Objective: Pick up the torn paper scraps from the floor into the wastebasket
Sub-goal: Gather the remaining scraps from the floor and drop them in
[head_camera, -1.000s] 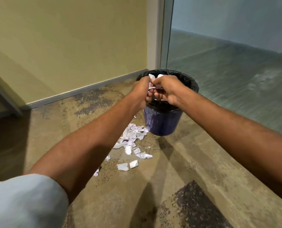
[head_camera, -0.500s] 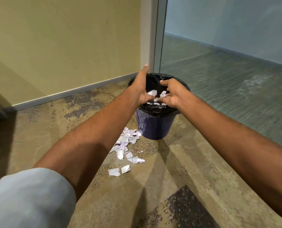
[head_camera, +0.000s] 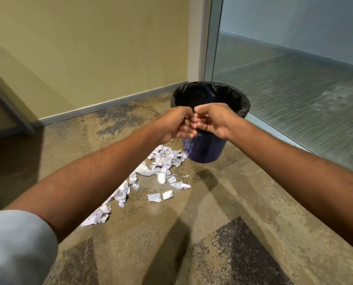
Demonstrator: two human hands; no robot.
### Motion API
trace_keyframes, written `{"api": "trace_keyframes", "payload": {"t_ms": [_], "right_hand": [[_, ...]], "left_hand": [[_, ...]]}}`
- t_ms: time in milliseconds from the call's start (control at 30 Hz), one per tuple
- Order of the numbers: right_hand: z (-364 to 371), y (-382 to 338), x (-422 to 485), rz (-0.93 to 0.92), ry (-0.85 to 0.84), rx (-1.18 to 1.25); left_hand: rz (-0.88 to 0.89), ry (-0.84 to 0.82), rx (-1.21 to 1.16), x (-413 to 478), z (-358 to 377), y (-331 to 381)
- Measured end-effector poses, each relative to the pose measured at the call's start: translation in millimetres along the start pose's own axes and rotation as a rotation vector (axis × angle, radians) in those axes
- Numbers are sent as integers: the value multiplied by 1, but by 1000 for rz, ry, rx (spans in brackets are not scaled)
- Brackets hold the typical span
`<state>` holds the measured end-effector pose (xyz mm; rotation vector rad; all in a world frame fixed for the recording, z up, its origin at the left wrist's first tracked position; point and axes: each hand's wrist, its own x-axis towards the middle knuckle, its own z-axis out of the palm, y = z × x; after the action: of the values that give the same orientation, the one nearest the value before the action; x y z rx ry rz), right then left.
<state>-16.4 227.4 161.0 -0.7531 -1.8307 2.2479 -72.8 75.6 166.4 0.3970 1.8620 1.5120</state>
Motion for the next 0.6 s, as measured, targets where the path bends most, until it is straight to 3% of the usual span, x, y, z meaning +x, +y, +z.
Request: {"api": "trace_keyframes", "payload": {"t_ms": [133, 333, 433, 600], "right_hand": [[16, 47, -15, 34, -106, -230], [19, 118, -20, 68, -151, -513], [13, 144, -17, 44, -163, -699], [4, 170, -11, -50, -202, -929]], "left_hand": [[-114, -61, 257, -25, -18, -49], [-210, 19, 580, -31, -48, -132], [-168, 24, 784, -33, -57, -166], [-66, -119, 1239, -36, -74, -221]]}}
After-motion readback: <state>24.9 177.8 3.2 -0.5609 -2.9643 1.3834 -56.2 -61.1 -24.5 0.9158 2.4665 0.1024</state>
